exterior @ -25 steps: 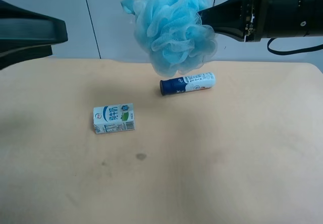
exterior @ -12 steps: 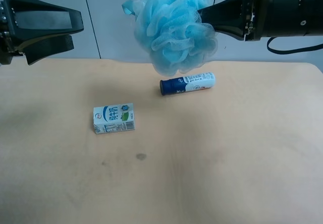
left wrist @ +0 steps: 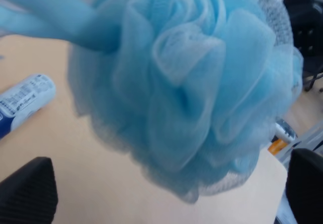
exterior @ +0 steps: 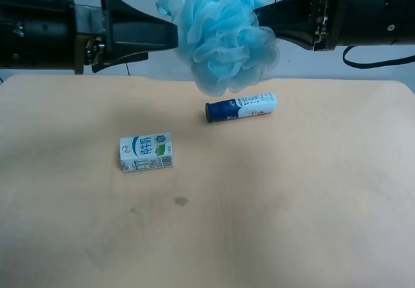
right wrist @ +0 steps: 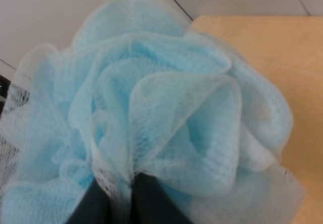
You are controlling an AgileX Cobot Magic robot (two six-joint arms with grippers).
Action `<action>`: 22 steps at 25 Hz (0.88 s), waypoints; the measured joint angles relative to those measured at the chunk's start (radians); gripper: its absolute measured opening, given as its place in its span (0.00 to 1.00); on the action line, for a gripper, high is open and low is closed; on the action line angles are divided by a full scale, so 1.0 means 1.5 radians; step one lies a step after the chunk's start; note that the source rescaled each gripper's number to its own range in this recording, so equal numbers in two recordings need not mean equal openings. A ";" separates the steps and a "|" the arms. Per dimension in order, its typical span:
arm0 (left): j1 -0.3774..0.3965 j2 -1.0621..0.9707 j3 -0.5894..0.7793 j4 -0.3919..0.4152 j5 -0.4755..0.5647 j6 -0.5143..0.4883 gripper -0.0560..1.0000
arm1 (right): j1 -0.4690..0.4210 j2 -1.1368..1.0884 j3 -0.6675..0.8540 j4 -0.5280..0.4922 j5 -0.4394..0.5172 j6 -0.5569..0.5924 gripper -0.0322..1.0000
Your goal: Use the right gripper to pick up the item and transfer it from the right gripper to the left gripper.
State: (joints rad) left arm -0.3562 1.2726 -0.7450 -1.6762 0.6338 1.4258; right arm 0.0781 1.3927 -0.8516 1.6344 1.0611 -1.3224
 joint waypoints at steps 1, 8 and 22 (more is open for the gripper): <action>-0.014 0.009 -0.010 0.000 -0.014 0.002 0.95 | 0.000 0.000 0.000 0.000 0.000 0.000 0.03; -0.088 0.066 -0.071 -0.002 -0.055 0.012 0.95 | 0.000 0.000 0.000 0.000 0.005 0.000 0.03; -0.155 0.127 -0.137 -0.004 -0.123 0.015 0.95 | 0.000 0.000 0.000 0.003 0.018 0.000 0.03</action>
State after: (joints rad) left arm -0.5893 1.4625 -0.9511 -1.6815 0.4497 1.4484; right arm 0.0781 1.3927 -0.8516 1.6382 1.0874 -1.3224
